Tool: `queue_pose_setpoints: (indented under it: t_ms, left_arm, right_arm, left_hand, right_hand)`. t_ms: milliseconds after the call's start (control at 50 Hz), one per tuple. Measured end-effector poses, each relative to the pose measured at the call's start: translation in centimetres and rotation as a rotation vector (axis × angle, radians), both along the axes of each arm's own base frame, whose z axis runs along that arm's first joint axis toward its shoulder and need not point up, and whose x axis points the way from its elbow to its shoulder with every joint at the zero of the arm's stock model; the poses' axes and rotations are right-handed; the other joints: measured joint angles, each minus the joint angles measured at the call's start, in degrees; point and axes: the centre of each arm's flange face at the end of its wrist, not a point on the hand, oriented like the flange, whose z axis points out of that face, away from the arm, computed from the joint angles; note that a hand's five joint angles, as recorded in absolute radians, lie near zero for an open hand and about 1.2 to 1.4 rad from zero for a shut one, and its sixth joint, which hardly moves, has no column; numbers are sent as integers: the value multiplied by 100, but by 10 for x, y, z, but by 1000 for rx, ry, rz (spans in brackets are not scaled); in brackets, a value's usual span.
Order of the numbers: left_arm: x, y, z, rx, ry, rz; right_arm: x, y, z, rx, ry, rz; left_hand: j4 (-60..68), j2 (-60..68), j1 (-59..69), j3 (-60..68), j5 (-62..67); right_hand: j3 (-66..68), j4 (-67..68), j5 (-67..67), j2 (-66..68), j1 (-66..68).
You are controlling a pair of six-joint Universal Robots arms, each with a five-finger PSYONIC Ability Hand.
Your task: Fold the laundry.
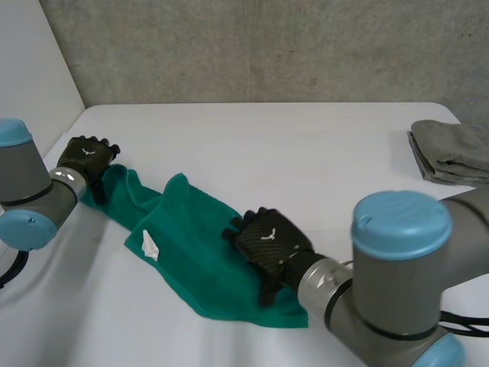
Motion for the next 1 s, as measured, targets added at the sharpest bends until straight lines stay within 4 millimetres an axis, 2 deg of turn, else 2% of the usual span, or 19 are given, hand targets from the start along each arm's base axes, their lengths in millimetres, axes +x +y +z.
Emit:
queue_pose_setpoints:
  t_ms: [200,280,320,380,400,520,580,620,700,760,780,800,840,860,920,940,960,980,1000]
  left_arm:
    - [-7,-16,0,-38,35,-82]
    - [-10,-21,0,-51,38,-94]
    - [-11,-23,-1,-55,38,-97]
    - [-13,-24,-2,-55,38,-99]
    - [-14,-24,-3,-54,38,-100]
    - [-16,-22,-6,-42,39,-103]
    - [-19,-19,-7,-34,41,-107]
    - [-22,-12,-5,-22,42,-114]
    - [-24,-1,1,-11,43,-121]
    - [-25,8,5,0,43,-127]
    - [-25,8,5,0,43,-127]
    - [-28,15,7,7,42,-135]
    - [-29,18,7,11,42,-140]
    - [-33,25,8,19,41,-149]
    - [-37,31,8,28,40,-160]
    - [-39,34,7,34,41,-167]
    - [-39,34,7,34,41,-167]
    - [-44,39,6,46,42,-178]
    - [-44,39,6,46,42,-178]
  right_arm:
    - [15,4,-30,-23,25,7]
    - [17,1,-39,-41,42,-8]
    - [17,-2,-40,-56,53,-18]
    - [16,-4,-40,-74,63,-29]
    - [15,-6,-38,-90,72,-38]
    - [8,-16,-26,-146,91,-81]
    - [-2,-28,-17,-181,104,-124]
    - [-26,-52,-5,-227,142,-205]
    - [-62,-82,2,-263,220,-299]
    - [-87,-102,3,-288,288,-354]
    - [-87,-102,3,-288,288,-354]
    - [-106,-117,4,-306,343,-391]
    - [-114,-124,5,-315,368,-405]
    - [-128,-134,6,-329,410,-425]
    - [-141,-143,9,-345,454,-442]
    - [-144,-146,12,-355,460,-447]
    - [-144,-146,12,-355,460,-447]
    - [-146,-148,16,-365,458,-453]
    - [-146,-148,16,-365,458,-453]
  left_hand:
    - [239,224,209,155,184]
    - [377,356,345,285,357]
    - [439,416,397,356,421]
    - [454,429,408,373,433]
    - [531,508,482,454,510]
    - [598,577,569,522,586]
    - [598,587,571,523,587]
    - [598,589,571,523,587]
    - [593,585,570,522,575]
    - [586,576,564,520,567]
    - [586,576,564,520,567]
    - [585,576,559,515,567]
    - [585,577,553,514,567]
    - [585,576,553,514,567]
    - [585,577,553,514,567]
    - [585,576,553,514,567]
    - [585,576,553,514,567]
    - [585,576,553,514,567]
    - [585,576,553,514,567]
  right_hand:
    - [458,350,333,467,303]
    - [2066,1893,1750,2051,1669]
    - [3950,3857,3678,4073,3350]
    - [4214,4129,3949,4256,3571]
    - [5388,5327,5101,5436,4281]
    - [5531,5477,5213,5478,4281]
    - [5531,5477,5213,5478,4281]
    - [5531,5477,5213,5479,4281]
    - [5531,5477,5213,5479,4299]
    - [5531,5477,5213,5479,4299]
    - [5531,5477,5213,5479,4299]
    - [5531,5477,5213,5479,4299]
    - [5531,5477,5213,5474,4296]
    - [4952,4867,4747,4909,4001]
    - [4261,4161,4196,4136,3417]
    - [3171,3078,3147,3121,2340]
    - [3171,3078,3147,3121,2340]
    - [2010,1928,1996,1832,1215]
    - [2010,1928,1996,1832,1215]
